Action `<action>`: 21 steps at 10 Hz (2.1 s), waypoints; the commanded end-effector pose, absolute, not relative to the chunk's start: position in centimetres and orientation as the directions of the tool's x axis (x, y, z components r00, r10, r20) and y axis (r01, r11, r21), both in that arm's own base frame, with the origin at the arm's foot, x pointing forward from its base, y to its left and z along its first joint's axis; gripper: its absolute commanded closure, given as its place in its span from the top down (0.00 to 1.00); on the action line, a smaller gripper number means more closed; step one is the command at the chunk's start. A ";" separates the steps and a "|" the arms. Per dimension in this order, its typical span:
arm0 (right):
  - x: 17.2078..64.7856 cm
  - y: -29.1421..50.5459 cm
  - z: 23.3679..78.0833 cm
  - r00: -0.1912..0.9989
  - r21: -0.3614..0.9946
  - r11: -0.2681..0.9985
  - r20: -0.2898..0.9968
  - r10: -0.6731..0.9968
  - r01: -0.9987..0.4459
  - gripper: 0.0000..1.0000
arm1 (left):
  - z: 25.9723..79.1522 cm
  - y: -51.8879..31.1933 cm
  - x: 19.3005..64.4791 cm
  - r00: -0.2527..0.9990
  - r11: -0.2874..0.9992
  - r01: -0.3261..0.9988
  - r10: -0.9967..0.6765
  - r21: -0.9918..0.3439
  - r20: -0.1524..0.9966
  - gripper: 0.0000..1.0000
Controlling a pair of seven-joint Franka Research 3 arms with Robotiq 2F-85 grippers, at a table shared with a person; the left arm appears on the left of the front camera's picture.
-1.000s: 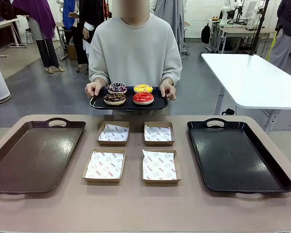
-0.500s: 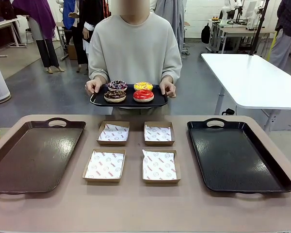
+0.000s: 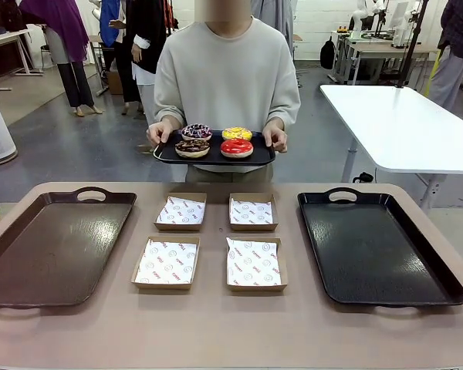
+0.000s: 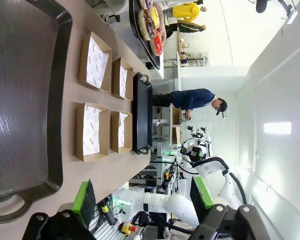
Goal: Individually package the donuts and arrange them on the tray.
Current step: Pick up one Paper togo box.
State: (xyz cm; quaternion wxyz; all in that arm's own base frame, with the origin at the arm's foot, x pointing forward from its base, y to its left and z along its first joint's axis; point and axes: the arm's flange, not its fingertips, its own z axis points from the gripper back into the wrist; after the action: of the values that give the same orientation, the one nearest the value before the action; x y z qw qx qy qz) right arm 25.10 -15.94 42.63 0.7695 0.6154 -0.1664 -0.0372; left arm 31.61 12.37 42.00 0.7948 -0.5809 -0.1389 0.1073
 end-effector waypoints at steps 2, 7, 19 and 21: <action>25.0 -16.0 42.6 0.941 0.961 0.231 0.213 -0.264 -0.153 1.00 | 42.0 12.4 31.6 0.938 0.302 -0.009 0.332 -0.953 0.096 1.00; 25.0 -16.0 42.6 0.941 0.961 0.231 0.213 -0.264 -0.153 1.00 | 49.0 1.4 40.3 0.979 0.653 0.041 0.125 -0.756 0.161 1.00; 25.0 -16.0 42.6 0.941 0.961 0.231 0.213 -0.264 -0.153 1.00 | 37.2 -23.6 53.6 0.974 0.979 0.199 -0.194 -0.031 0.117 1.00; 25.0 -16.0 42.6 0.941 0.961 0.231 0.213 -0.264 -0.153 1.00 | 36.2 -23.7 54.6 0.969 0.974 0.222 -0.215 -0.043 0.121 1.00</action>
State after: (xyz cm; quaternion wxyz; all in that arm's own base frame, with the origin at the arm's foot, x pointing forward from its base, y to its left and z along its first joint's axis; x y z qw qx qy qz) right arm 25.08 -15.94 42.59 0.7703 0.6147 -0.1651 -0.0387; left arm 53.70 -23.69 35.86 0.9918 -0.0316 -0.0585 -0.1089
